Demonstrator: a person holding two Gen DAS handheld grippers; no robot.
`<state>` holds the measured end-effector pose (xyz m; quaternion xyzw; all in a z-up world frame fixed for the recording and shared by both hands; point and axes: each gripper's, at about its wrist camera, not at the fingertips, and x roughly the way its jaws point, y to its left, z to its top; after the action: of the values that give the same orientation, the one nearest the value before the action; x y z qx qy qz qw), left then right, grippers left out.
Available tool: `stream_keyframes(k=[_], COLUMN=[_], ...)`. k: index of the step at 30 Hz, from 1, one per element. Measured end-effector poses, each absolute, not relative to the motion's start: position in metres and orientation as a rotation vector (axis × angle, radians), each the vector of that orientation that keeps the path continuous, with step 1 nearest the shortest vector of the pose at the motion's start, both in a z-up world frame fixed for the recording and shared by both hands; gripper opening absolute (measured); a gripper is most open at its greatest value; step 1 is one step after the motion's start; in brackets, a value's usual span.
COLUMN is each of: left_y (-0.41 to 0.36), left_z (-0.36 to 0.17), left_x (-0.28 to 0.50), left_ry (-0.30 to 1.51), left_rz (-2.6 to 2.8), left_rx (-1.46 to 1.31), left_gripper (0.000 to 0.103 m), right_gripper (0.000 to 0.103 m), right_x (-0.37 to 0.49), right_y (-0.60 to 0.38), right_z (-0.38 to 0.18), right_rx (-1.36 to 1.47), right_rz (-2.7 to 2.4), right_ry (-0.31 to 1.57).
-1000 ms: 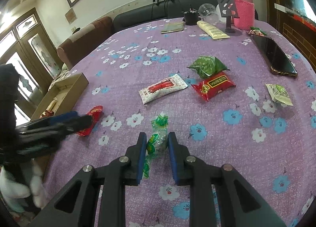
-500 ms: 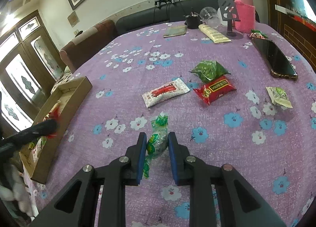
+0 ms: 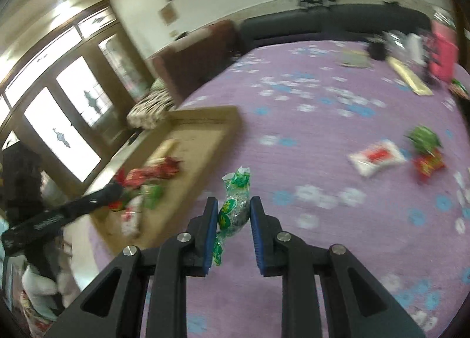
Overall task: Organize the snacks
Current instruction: 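Carry both packets into the cardboard box and open both grippers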
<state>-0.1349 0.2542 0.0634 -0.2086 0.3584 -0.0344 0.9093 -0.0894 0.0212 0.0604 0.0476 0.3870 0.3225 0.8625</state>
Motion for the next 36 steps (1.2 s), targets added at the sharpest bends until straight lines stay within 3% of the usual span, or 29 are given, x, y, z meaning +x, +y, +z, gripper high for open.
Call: stream_keyframes(k=[17, 22, 25, 32, 36], left_y=[0.293, 0.300, 0.304, 0.312, 0.310], left_z=[0.031, 0.040, 0.052, 0.070, 0.076], left_x=[-0.140, -0.147, -0.155, -0.167, -0.168], left_ry=[0.800, 0.776, 0.739, 0.659, 0.640], left_rz=[-0.010, -0.017, -0.018, 0.002, 0.005], left_rx=[-0.522, -0.540, -0.539, -0.546, -0.542], left_gripper=[0.021, 0.050, 0.059, 0.067, 0.068], right_gripper=[0.022, 0.022, 0.022, 0.024, 0.036], right_x=[-0.064, -0.058, -0.055, -0.051, -0.056], right_y=[0.149, 0.166, 0.172, 0.172, 0.160], right_z=[0.042, 0.029, 0.024, 0.027, 0.040], right_rx=[-0.130, -0.175, -0.189, -0.145, -0.113], right_rz=[0.747, 0.731, 0.725, 0.726, 0.716], right_ry=[0.890, 0.918, 0.925, 0.914, 0.855])
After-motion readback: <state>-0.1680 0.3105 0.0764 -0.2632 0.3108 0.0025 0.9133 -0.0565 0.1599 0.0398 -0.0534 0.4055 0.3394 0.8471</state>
